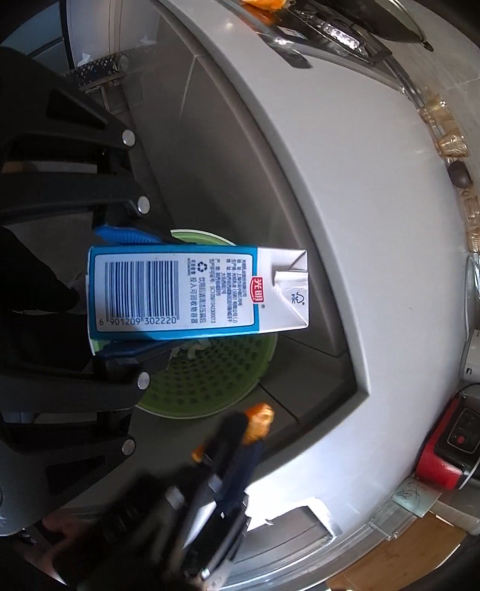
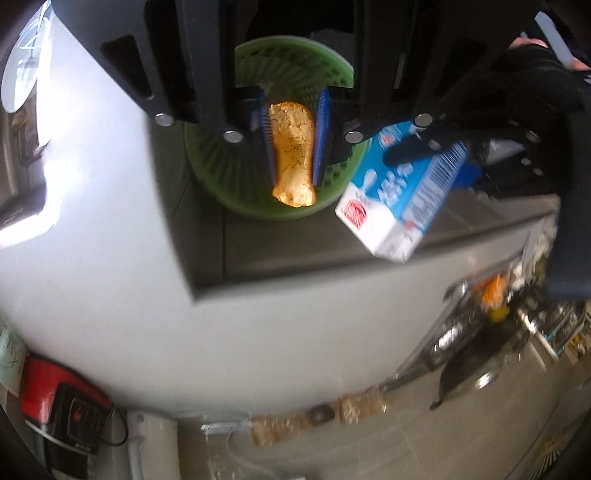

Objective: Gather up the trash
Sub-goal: 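Carry the milk carton and orange peel over the green basket with both tools, then open both tools to drop the carton and peel into the green basket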

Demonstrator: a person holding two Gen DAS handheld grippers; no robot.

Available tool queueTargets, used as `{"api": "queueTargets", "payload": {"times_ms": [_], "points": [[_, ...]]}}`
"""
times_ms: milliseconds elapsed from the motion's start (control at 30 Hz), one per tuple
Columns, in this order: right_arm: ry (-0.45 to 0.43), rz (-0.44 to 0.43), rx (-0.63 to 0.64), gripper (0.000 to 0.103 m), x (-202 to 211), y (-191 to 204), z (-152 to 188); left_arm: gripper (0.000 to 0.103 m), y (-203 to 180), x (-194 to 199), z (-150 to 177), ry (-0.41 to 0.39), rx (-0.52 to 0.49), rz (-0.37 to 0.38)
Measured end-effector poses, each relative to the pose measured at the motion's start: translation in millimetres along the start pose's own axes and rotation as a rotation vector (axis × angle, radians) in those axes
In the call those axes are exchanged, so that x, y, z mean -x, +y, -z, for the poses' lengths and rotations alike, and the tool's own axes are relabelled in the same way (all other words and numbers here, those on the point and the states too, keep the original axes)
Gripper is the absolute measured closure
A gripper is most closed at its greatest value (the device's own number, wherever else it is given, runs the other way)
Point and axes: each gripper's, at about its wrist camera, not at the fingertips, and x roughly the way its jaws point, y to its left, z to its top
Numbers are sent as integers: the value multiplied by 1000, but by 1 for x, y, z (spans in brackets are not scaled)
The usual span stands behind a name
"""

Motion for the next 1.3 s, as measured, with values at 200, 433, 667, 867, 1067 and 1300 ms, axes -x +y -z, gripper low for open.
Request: {"api": "queueTargets", "payload": {"times_ms": [200,433,667,867,1067,1300], "points": [[-60,47,-45,31,19,-1,7,63,1,7,13,-8,7,-4],[-142,186,-48,24,56,-10,1,63,-12,11,12,-25,-29,-1],[-174,256,-93,22,81,-35,0,63,-23,-4,5,3,-56,13],[-170,279,-112,22,85,-47,-1,58,-35,-15,2,23,-85,23],[-151,284,-116,22,79,-50,-3,23,-45,-13,-3,-3,-119,6],[-135,286,-112,22,75,-53,-6,22,-44,-19,-7,27,-105,12]]}}
